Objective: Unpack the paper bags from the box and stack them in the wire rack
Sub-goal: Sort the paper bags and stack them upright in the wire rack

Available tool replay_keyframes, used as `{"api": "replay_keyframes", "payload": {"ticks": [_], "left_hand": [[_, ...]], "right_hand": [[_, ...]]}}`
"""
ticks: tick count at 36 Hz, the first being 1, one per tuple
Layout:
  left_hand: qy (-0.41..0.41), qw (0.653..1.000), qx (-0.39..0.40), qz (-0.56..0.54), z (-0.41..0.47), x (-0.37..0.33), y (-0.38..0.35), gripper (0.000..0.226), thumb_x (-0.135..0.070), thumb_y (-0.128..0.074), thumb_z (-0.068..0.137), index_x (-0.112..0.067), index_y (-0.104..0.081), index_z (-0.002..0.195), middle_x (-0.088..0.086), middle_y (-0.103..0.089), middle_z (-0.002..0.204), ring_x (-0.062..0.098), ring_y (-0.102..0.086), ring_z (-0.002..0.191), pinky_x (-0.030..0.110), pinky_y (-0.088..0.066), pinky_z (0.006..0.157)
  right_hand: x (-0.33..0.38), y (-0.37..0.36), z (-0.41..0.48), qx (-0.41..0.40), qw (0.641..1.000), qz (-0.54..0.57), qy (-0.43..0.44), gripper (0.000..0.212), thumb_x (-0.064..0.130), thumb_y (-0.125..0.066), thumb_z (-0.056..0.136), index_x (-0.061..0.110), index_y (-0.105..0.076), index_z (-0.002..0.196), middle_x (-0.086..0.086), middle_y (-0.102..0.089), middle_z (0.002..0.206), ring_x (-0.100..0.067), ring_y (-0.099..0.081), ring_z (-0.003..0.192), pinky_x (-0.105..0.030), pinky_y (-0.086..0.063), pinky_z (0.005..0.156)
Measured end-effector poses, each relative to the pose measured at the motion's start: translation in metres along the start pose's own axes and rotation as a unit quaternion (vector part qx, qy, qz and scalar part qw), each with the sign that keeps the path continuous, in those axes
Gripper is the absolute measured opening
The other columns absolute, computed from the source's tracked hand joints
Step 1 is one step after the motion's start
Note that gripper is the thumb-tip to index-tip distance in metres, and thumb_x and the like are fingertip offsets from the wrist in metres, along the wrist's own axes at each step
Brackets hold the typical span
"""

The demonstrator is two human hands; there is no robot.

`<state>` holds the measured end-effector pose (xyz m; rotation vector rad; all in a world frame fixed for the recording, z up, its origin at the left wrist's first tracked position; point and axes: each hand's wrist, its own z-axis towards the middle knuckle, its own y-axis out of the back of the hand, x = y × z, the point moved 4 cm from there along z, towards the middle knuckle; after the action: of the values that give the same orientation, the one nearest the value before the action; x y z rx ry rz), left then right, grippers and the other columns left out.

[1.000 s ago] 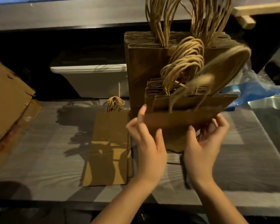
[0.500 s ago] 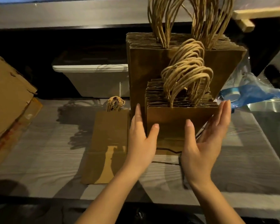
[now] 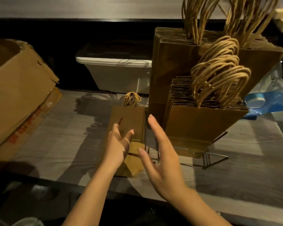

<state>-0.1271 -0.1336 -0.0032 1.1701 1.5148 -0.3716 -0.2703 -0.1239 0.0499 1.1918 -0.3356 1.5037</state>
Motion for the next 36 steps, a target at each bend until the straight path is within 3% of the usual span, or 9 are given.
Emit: {"api": "replay_keyframes", "payload": {"ticks": [8, 13, 17, 21, 24, 29, 31, 33, 36], "left_hand": [[0.042, 0.996, -0.058, 0.06, 0.004, 0.044, 0.037, 0.051, -0.021, -0.051, 0.096, -0.018, -0.035, 0.144, 0.006, -0.051, 0.137, 0.023, -0.049, 0.122, 0.033, -0.041, 0.096], [0.094, 0.989, -0.052, 0.102, 0.004, 0.063, 0.04, 0.062, -0.027, -0.051, 0.096, -0.017, -0.022, 0.15, 0.01, -0.038, 0.148, 0.029, -0.037, 0.134, 0.038, -0.035, 0.104], [0.12, 0.981, -0.034, 0.147, 0.006, 0.077, 0.037, 0.066, -0.033, -0.051, 0.096, -0.016, -0.019, 0.151, 0.01, -0.028, 0.153, 0.028, -0.028, 0.139, 0.039, -0.032, 0.11], [0.132, 0.976, -0.042, 0.167, 0.009, 0.086, 0.037, 0.064, -0.036, -0.052, 0.094, -0.015, -0.025, 0.149, 0.009, -0.027, 0.153, 0.03, -0.024, 0.14, 0.044, -0.03, 0.111], [0.132, 0.977, -0.065, 0.153, 0.011, 0.088, 0.039, 0.057, -0.035, -0.054, 0.093, -0.015, -0.036, 0.143, 0.01, -0.038, 0.145, 0.032, -0.032, 0.135, 0.046, -0.034, 0.108], [0.133, 0.981, -0.084, 0.112, 0.011, 0.09, 0.042, 0.022, -0.03, -0.057, 0.09, -0.018, -0.055, 0.109, 0.009, -0.058, 0.117, 0.032, -0.046, 0.119, 0.046, -0.042, 0.098], [0.137, 0.983, -0.102, 0.067, 0.01, 0.089, 0.041, 0.01, -0.024, -0.058, 0.091, -0.019, -0.051, 0.094, 0.007, -0.058, 0.11, 0.026, -0.049, 0.109, 0.038, -0.044, 0.089], [0.137, 0.983, -0.118, 0.021, 0.006, 0.086, 0.038, 0.014, -0.02, -0.06, 0.091, -0.017, -0.048, 0.099, 0.007, -0.055, 0.113, 0.021, -0.049, 0.101, 0.03, -0.039, 0.082], [0.129, 0.985, -0.113, -0.001, 0.006, 0.087, 0.032, 0.027, -0.02, -0.061, 0.09, -0.016, -0.048, 0.112, 0.008, -0.051, 0.124, 0.024, -0.05, 0.112, 0.032, -0.041, 0.089]], "right_hand": [[-0.032, -0.04, -0.018, 0.162, 0.969, 0.007, -0.187, 0.062, 0.044, -0.046, 0.093, 0.06, 0.0, 0.131, 0.03, 0.002, 0.152, 0.024, 0.005, 0.132, 0.006, -0.001, 0.098], [-0.049, -0.051, -0.025, 0.211, 0.947, -0.005, -0.241, 0.067, 0.038, -0.051, 0.095, 0.041, -0.006, 0.144, 0.023, -0.006, 0.151, 0.011, 0.0, 0.136, -0.009, -0.004, 0.107], [-0.061, -0.058, -0.031, 0.201, 0.926, 0.038, -0.317, 0.072, 0.032, -0.058, 0.092, 0.026, -0.014, 0.149, 0.012, -0.022, 0.152, 0.0, -0.022, 0.137, -0.02, -0.021, 0.113], [-0.066, -0.063, -0.036, 0.184, 0.892, 0.148, -0.385, 0.071, 0.022, -0.06, 0.092, 0.023, -0.016, 0.148, 0.014, -0.027, 0.144, 0.012, -0.03, 0.119, -0.001, -0.026, 0.092], [-0.07, -0.061, -0.037, 0.145, 0.871, 0.215, -0.418, 0.07, 0.019, -0.06, 0.091, 0.024, -0.019, 0.148, 0.008, -0.027, 0.146, -0.001, -0.027, 0.131, -0.014, -0.03, 0.101], [-0.074, -0.053, -0.036, 0.068, 0.839, 0.294, -0.453, 0.055, 0.004, -0.058, 0.09, 0.023, -0.034, 0.136, 0.009, -0.044, 0.123, 0.004, -0.053, 0.097, -0.01, -0.05, 0.074], [-0.076, -0.052, -0.037, 0.034, 0.835, 0.31, -0.454, 0.05, 0.002, -0.058, 0.09, 0.025, -0.038, 0.129, 0.004, -0.047, 0.131, -0.006, -0.054, 0.112, -0.022, -0.052, 0.085], [-0.073, -0.052, -0.036, 0.021, 0.835, 0.316, -0.45, 0.05, 0.002, -0.058, 0.089, 0.025, -0.039, 0.129, 0.0, -0.048, 0.136, -0.013, -0.053, 0.118, -0.03, -0.051, 0.09], [-0.065, -0.052, -0.033, 0.039, 0.855, 0.293, -0.427, 0.054, 0.001, -0.056, 0.09, 0.023, -0.035, 0.136, 0.003, -0.047, 0.136, 0.005, -0.059, 0.102, -0.022, -0.053, 0.082]]}}
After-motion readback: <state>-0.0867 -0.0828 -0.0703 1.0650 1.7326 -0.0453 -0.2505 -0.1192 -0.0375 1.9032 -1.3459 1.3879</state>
